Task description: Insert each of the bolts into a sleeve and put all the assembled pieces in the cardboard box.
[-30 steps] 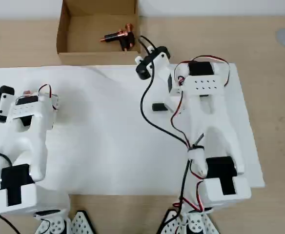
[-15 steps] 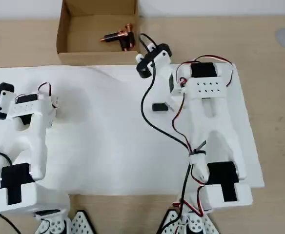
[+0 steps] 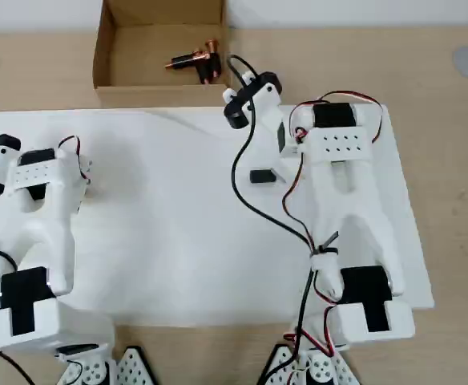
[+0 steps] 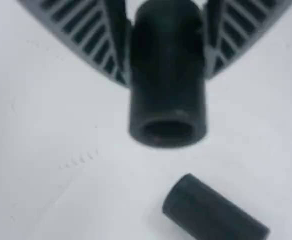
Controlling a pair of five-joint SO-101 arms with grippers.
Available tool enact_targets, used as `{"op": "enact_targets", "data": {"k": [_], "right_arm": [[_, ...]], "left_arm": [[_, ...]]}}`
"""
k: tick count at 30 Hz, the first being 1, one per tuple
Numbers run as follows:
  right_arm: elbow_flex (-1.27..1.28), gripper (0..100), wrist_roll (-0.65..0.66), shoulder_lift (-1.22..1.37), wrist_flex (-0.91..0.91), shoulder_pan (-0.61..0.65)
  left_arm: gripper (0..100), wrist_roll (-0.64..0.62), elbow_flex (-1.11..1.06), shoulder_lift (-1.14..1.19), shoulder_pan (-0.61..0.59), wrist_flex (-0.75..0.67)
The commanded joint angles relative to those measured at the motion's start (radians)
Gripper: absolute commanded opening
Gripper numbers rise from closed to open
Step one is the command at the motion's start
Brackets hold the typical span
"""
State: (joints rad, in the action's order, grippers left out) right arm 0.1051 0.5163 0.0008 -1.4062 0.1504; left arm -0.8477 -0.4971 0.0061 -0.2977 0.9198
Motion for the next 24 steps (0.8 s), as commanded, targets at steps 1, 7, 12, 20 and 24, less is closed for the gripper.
{"op": "enact_targets", "data": {"k": [1, 7, 12, 20, 24], "right_arm": [[0.001, 1.1, -0.009, -0.059, 0.006, 0.015], [0.001, 1.1, -0.014, -0.059, 0.006, 0.015], [0.027, 1.1, -0.014, -0.061, 0.006, 0.015], [0.036, 1.1, -0.014, -0.061, 0.006, 0.015], [0.036, 1.1, -0.015, -0.062, 0.006, 0.015]], "left_arm": [[1, 0.069, 0.100, -0.015, 0.003, 0.097], [1, 0.190, 0.203, -0.016, 0.034, 0.209], [1, 0.345, 0.295, -0.094, 0.034, 0.315], [1, 0.858, 0.308, -0.348, 0.035, 0.433], [1, 1.056, 0.307, -0.472, 0.034, 0.529]]}}
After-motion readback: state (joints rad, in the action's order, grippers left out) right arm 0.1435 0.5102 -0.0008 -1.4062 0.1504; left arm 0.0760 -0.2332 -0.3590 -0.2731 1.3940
